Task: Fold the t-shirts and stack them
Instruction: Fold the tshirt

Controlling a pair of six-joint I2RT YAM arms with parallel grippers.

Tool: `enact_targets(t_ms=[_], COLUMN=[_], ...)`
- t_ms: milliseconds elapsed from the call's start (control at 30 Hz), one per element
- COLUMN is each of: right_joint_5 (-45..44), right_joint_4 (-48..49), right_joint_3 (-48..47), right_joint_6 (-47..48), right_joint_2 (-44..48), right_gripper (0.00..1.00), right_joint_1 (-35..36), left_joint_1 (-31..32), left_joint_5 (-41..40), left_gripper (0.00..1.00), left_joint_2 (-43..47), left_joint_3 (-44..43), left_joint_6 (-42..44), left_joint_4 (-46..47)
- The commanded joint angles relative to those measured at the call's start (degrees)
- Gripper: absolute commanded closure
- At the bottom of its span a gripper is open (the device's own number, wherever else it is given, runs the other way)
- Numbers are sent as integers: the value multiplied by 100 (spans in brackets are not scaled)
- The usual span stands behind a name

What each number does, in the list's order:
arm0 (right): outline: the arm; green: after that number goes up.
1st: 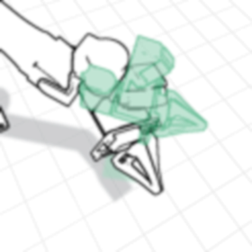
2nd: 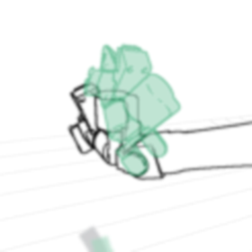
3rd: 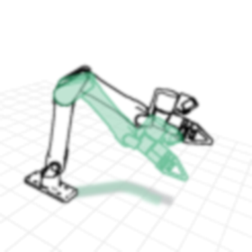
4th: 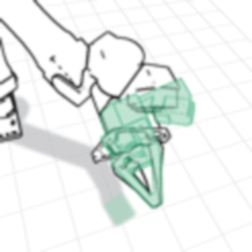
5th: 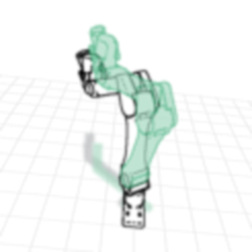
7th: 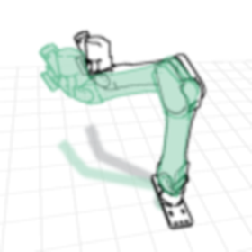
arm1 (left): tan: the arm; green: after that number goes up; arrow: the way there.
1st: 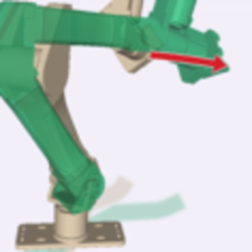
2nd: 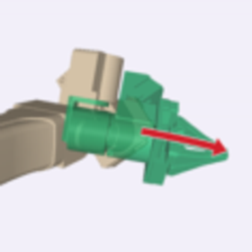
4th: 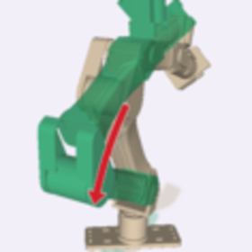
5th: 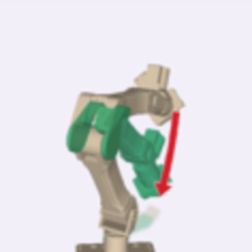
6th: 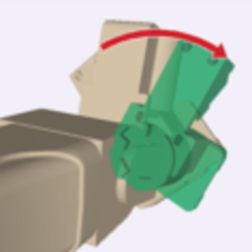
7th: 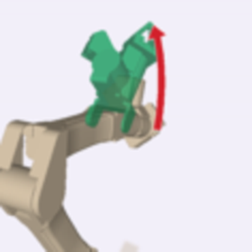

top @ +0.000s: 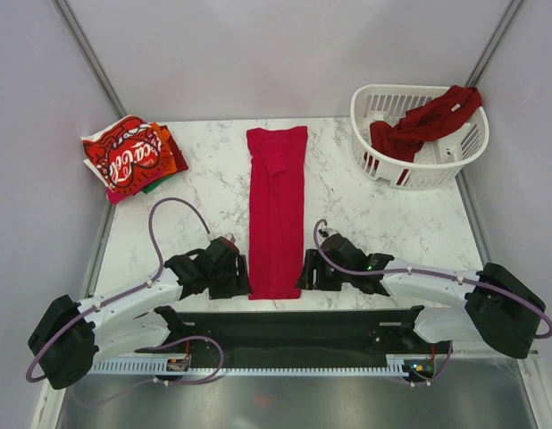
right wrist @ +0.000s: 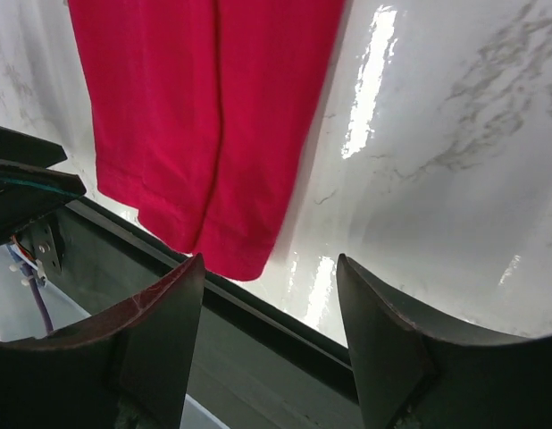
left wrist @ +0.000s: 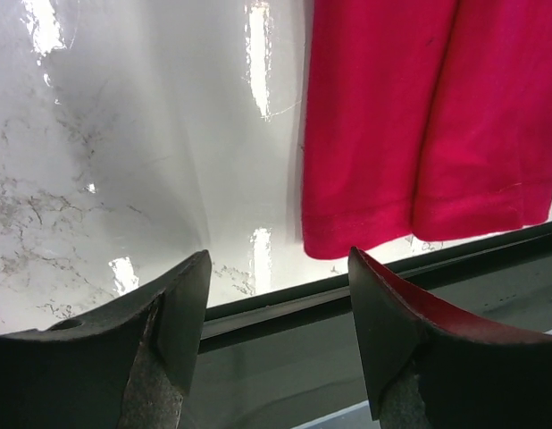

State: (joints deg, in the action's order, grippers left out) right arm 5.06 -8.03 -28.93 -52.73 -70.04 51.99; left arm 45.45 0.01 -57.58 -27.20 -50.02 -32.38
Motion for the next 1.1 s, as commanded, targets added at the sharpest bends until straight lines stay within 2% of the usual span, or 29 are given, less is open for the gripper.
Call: enact_targets(t_ms=[0, 367, 467, 500, 600, 667, 900, 1067], right_joint_5=[162, 241, 259, 259, 241, 180, 180, 188], right_joint_4=[714, 1322, 1383, 1383, 1305, 1260, 1278, 1287], right_joint_3=[36, 335, 370, 370, 414, 458, 467, 485], right_joint_6=[-238, -343, -326, -326, -334, -334, -326, -308], right_joint_2=[-386, -836, -862, -862, -783, -757, -801, -783], right_gripper=[32, 41, 53, 70, 97, 100, 100, 100], right_joint_1=[136, 215, 215, 215, 215, 215, 215, 224], left_joint_1=[25, 43, 34, 34, 43, 60, 227, 324], left_joint_5=[-203, -90, -36, -28, -36, -36, 113, 105], left_gripper=[30, 31, 31, 31, 32, 33, 37, 44], left_joint_2=[133, -69, -130, -139, -122, -95, -271, -473], left_joint_3=[74, 119, 136, 127, 162, 189, 233, 241], left_joint_6=[-280, -280, -289, -289, -342, -403, -535, -623], left_joint_4=[285, 584, 680, 689, 715, 750, 961, 1006])
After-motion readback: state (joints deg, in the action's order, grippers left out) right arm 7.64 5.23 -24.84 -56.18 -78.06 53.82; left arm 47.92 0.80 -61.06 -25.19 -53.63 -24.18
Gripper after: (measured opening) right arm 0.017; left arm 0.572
